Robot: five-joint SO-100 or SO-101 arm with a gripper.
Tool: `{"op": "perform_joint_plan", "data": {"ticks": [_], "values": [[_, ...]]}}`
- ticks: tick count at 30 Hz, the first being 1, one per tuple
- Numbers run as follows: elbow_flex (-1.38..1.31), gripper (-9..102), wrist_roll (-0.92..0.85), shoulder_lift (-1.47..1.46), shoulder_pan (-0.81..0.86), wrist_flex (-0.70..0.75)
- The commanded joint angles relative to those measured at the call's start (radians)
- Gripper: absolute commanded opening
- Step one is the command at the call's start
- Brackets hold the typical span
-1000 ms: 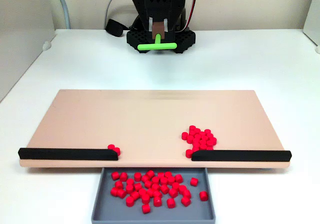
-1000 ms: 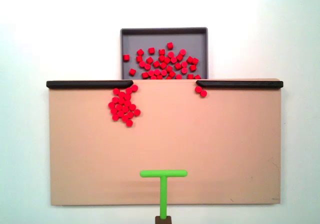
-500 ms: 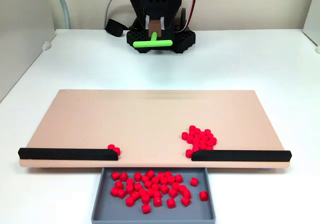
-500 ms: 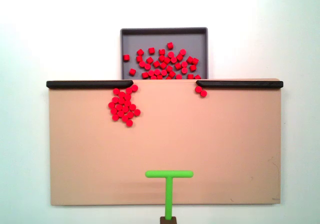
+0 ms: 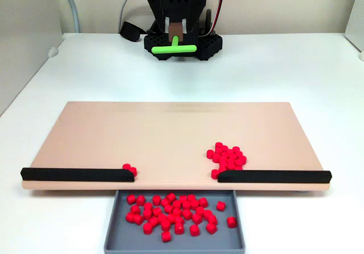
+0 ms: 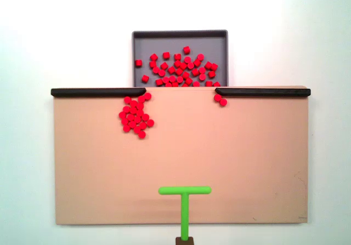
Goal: Push granules from right to the grey container
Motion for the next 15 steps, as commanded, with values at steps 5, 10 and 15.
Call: {"op": "perform_joint_plan", "data": {"ticks": [5,10,15], "values": [[-0.009,0,-0.008,-0.003,-0.002,0.002],[-0.009,0,-0.012,-0.008,-0.011,0.006],[-0.009,0,-0.008,-0.017,-0.011,0.002]]}}
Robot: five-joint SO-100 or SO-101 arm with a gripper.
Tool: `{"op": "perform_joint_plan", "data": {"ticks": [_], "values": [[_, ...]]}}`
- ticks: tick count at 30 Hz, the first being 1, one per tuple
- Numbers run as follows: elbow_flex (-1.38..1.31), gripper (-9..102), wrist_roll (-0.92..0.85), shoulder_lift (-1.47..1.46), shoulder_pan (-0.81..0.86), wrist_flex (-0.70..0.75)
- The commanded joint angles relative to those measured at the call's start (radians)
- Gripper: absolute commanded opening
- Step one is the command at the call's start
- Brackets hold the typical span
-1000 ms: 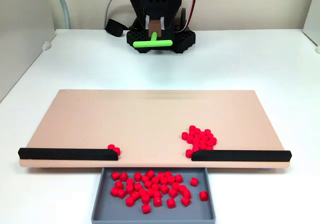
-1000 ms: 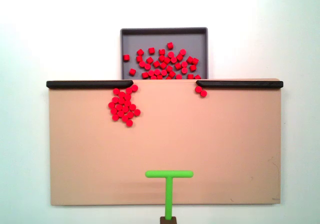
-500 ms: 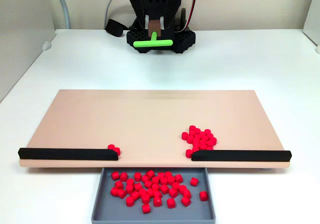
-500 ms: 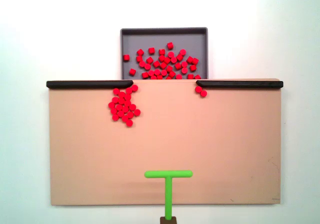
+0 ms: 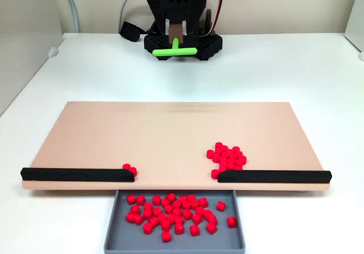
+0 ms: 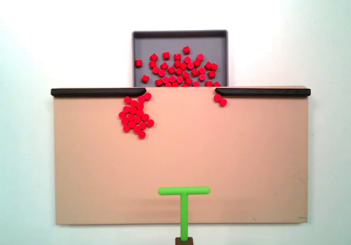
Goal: Push granules from right to the grey container
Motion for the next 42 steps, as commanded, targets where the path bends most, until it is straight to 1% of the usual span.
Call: {"op": "perform_joint_plan", "data": {"ticks": [1,19,32,35,42], "values": [[-0.009,0,-0.003,-0.005,-0.009,-0.002],[-0.009,0,0.014,-0.034,-0.009,-0.005],[-0.009,0,-0.015,-0.041,-0.003,-0.003],[-0.009,0,-0.077,-0.025,0.026,-0.002],[-0.037,0,-0.4,-0.061,0.195,-0.005]]}}
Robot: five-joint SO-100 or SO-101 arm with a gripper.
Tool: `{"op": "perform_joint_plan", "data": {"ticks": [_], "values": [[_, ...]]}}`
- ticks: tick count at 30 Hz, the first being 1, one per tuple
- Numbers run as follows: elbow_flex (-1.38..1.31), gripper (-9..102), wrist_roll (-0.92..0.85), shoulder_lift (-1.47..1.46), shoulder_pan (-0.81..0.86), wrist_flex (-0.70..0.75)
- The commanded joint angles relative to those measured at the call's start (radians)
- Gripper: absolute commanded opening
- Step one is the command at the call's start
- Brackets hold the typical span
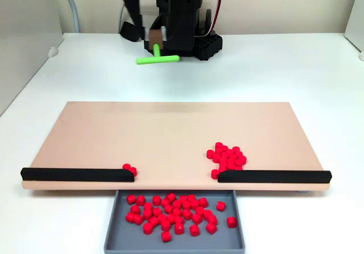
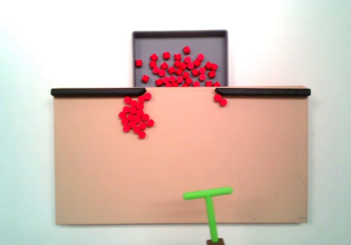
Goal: Push granules from right to the grey container
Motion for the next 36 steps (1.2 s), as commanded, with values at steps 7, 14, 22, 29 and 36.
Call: {"op": "perform_joint_plan", "data": {"ticks": [7,14,22,29,36], "values": [[-0.153,0,-0.411,-0.133,0.17,-0.005],[-0.299,0,-0.663,-0.29,0.195,0.006],[-0.462,0,-1.062,-0.459,0.201,0.006],[-0.56,0,-1.404,-0.566,0.23,-0.005],[-0.643,0,-1.578,-0.657,0.233,-0.005]]}}
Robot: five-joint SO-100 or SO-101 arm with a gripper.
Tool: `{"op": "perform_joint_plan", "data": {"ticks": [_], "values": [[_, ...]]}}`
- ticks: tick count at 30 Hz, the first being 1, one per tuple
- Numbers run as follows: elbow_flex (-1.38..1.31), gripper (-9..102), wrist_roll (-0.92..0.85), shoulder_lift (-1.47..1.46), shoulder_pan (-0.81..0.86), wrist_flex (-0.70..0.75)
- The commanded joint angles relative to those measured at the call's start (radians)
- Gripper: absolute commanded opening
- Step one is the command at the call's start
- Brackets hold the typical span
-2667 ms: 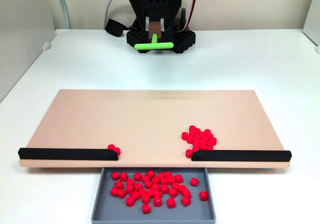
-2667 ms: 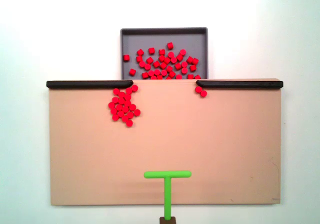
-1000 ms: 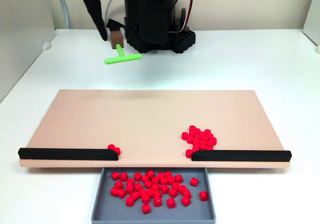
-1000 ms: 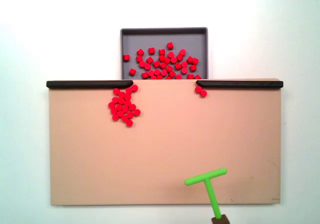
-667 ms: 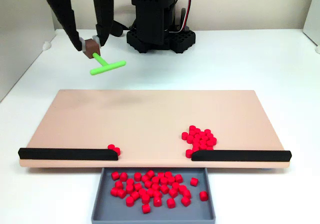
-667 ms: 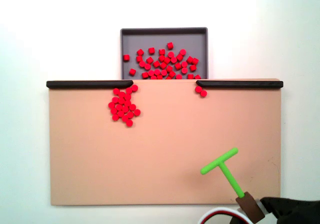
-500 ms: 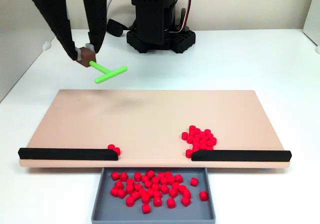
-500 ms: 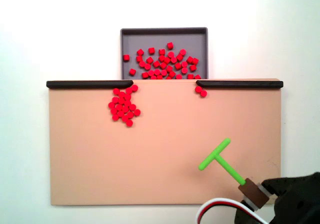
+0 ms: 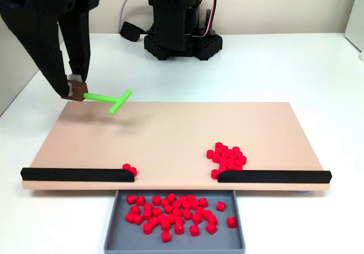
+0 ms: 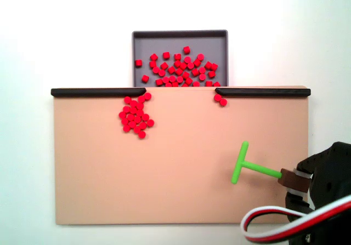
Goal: Push granules from right to the grey container
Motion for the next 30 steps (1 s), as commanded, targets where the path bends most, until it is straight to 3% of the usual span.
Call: {"op": "perform_joint_plan", "data": {"ticks": [1,14,30], "values": [[-0.072,0,-0.241,-0.014,0.003,-0.002],[-0.232,0,-0.433,-0.153,0.003,-0.003],[-0.348,0,-0.433,-0.279,-0.021,-0.003]]}}
